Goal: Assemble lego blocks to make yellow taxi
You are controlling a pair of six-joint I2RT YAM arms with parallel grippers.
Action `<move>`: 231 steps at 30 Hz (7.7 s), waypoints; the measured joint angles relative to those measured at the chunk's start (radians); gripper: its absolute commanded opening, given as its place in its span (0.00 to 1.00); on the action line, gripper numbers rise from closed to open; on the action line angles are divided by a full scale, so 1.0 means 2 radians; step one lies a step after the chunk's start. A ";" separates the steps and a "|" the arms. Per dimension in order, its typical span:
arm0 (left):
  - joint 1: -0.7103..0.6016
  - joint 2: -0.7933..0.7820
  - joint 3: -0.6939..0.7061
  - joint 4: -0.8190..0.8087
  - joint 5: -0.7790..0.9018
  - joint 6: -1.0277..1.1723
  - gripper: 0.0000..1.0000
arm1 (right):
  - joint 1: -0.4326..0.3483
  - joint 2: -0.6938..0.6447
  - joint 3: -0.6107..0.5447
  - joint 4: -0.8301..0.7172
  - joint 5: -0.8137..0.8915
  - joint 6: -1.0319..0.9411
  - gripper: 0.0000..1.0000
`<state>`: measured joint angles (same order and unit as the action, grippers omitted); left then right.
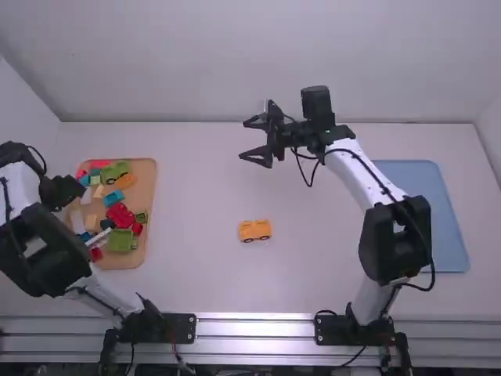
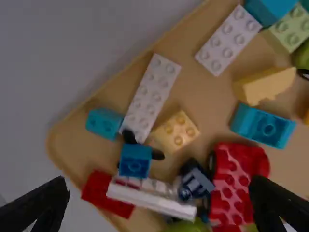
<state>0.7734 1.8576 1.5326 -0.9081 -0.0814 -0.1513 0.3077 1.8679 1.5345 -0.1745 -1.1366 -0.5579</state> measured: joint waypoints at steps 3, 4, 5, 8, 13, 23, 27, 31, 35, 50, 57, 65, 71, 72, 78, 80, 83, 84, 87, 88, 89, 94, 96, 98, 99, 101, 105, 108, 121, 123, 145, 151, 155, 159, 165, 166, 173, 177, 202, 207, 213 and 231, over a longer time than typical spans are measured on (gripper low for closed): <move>0.000 0.012 0.000 0.006 0.014 0.071 1.00 | 0.000 0.000 0.000 0.006 0.004 0.008 0.99; -0.001 0.016 0.000 0.008 0.020 0.097 1.00 | 0.000 0.000 0.000 0.007 0.005 0.010 0.99; -0.001 0.018 0.000 0.010 0.024 0.116 1.00 | 0.000 0.000 0.000 0.007 0.006 0.011 0.99; -0.002 0.027 0.000 0.010 0.035 0.193 1.00 | 0.000 0.000 0.000 0.007 0.007 0.015 0.99; -0.002 0.034 0.000 -0.004 0.041 0.330 1.00 | 0.000 0.000 0.000 0.007 0.008 0.017 0.99; -0.003 0.035 -0.021 0.063 0.060 0.440 0.77 | 0.000 0.000 0.000 0.007 0.008 0.017 0.99; -0.003 0.035 -0.051 0.092 0.072 0.443 0.73 | 0.000 0.000 0.000 0.007 0.009 0.017 0.99; -0.003 0.035 -0.076 0.109 0.076 0.443 0.70 | 0.000 0.000 0.000 0.007 0.009 0.017 0.99; -0.003 0.043 -0.080 0.119 0.080 0.434 0.64 | 0.000 0.000 0.000 0.007 0.009 0.017 0.99; -0.002 0.073 -0.108 0.157 0.077 0.410 0.59 | 0.000 0.000 0.000 0.007 0.008 0.013 0.99; -0.002 0.073 -0.114 0.174 0.063 0.399 0.54 | 0.000 0.000 0.000 0.007 0.009 0.014 0.99; -0.002 0.073 -0.135 0.183 0.065 0.389 0.48 | 0.000 0.000 0.000 0.007 0.009 0.014 0.99; -0.002 0.073 -0.135 0.180 0.063 0.380 0.37 | 0.000 0.000 0.000 0.007 0.009 0.013 0.99; -0.002 0.073 -0.135 0.183 0.061 0.375 0.33 | 0.000 0.000 0.000 0.007 0.009 0.014 0.99; -0.002 0.073 -0.128 0.164 0.048 0.346 0.24 | 0.000 0.000 0.000 0.007 0.009 0.014 0.99; -0.002 0.073 -0.111 0.138 0.041 0.321 0.20 | 0.000 0.000 0.000 0.008 0.009 0.014 0.99; -0.002 0.073 -0.074 0.095 0.038 0.291 0.17 | -0.001 0.000 0.000 0.008 0.009 0.014 0.99; -0.002 0.073 -0.057 0.077 0.037 0.280 0.17 | -0.001 0.000 0.000 0.007 0.009 0.014 0.99; -0.004 0.071 -0.023 0.044 0.043 0.263 0.14 | -0.002 0.000 0.000 0.007 0.008 0.014 0.99; -0.005 0.068 -0.020 0.040 0.047 0.262 0.12 | -0.004 0.000 0.000 0.008 0.008 0.013 0.99; -0.006 0.064 -0.020 0.039 0.052 0.258 0.12 | -0.005 0.000 0.000 0.007 0.008 0.014 0.99; -0.044 0.000 -0.060 0.077 0.086 0.257 0.13 | -0.016 0.000 0.000 0.007 0.009 0.016 0.99; -0.085 -0.049 -0.101 0.104 0.091 0.259 0.10 | -0.018 0.000 0.000 0.006 0.008 0.016 0.99; -0.134 -0.083 -0.127 0.113 0.094 0.268 0.09 | -0.019 0.000 0.000 0.007 0.009 0.016 0.99; -0.166 -0.096 -0.137 0.115 0.095 0.274 0.09 | -0.019 0.000 0.000 0.008 0.009 0.018 0.99; -0.224 -0.108 -0.146 0.109 0.098 0.288 0.09 | -0.020 0.000 0.000 0.009 0.009 0.015 0.99; -0.364 -0.108 -0.153 0.074 0.102 0.343 0.06 | -0.021 0.000 0.000 0.009 0.008 0.016 0.99; -0.462 -0.104 -0.155 0.064 0.086 0.380 0.02 | -0.024 0.000 0.000 0.007 0.008 0.016 0.99; -0.573 -0.088 -0.248 0.110 0.058 0.577 0.02 | -0.068 0.000 0.000 0.005 -0.053 0.017 0.99; -0.572 -0.088 -0.274 0.149 0.064 0.601 0.02 | -0.073 0.000 0.000 0.005 -0.062 0.017 0.99; -0.572 -0.082 -0.368 0.308 0.090 0.592 0.99 | -0.059 0.000 0.000 0.007 -0.070 0.016 0.99; -0.571 -0.082 -0.349 0.288 0.061 0.590 0.99 | -0.059 0.000 0.000 0.008 -0.070 0.016 0.99; -0.571 -0.097 -0.309 0.215 0.089 0.614 0.99 | -0.059 0.000 0.000 0.020 -0.070 0.016 0.99; -0.559 -0.140 -0.277 0.171 0.134 0.653 0.99 | -0.059 0.000 0.000 0.029 -0.070 0.017 0.99; -0.489 -0.183 -0.270 0.165 0.238 0.721 0.99 | -0.061 0.000 0.000 0.037 -0.070 0.017 0.99; -0.464 -0.183 -0.275 0.167 0.274 0.743 0.99 | -0.063 0.000 0.000 0.043 -0.070 0.016 0.99; -0.362 -0.183 -0.336 0.216 0.434 0.817 0.99 | -0.065 0.000 0.000 0.042 -0.070 0.015 0.99; -0.353 -0.183 -0.373 0.243 0.485 0.830 0.99 | -0.065 0.000 0.000 0.032 -0.070 0.015 0.99; -0.340 0.031 -0.397 0.445 0.559 0.766 0.97 | -0.065 0.000 0.001 -0.229 -0.045 -0.205 0.99; -0.340 0.047 -0.396 0.453 0.553 0.766 0.76 | -0.065 0.000 0.001 -0.267 -0.043 -0.258 0.99; -0.340 0.057 -0.395 0.452 0.549 0.766 0.64 | -0.065 0.000 -0.018 -0.266 -0.044 -0.309 0.99; -0.340 0.057 -0.399 0.471 0.532 0.766 0.99 | -0.062 0.000 -0.062 -0.271 -0.045 -0.359 0.99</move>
<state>0.0944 1.9720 0.7353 0.0345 0.9825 1.3808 0.1833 1.8683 1.4113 -0.7170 -1.2266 -1.2755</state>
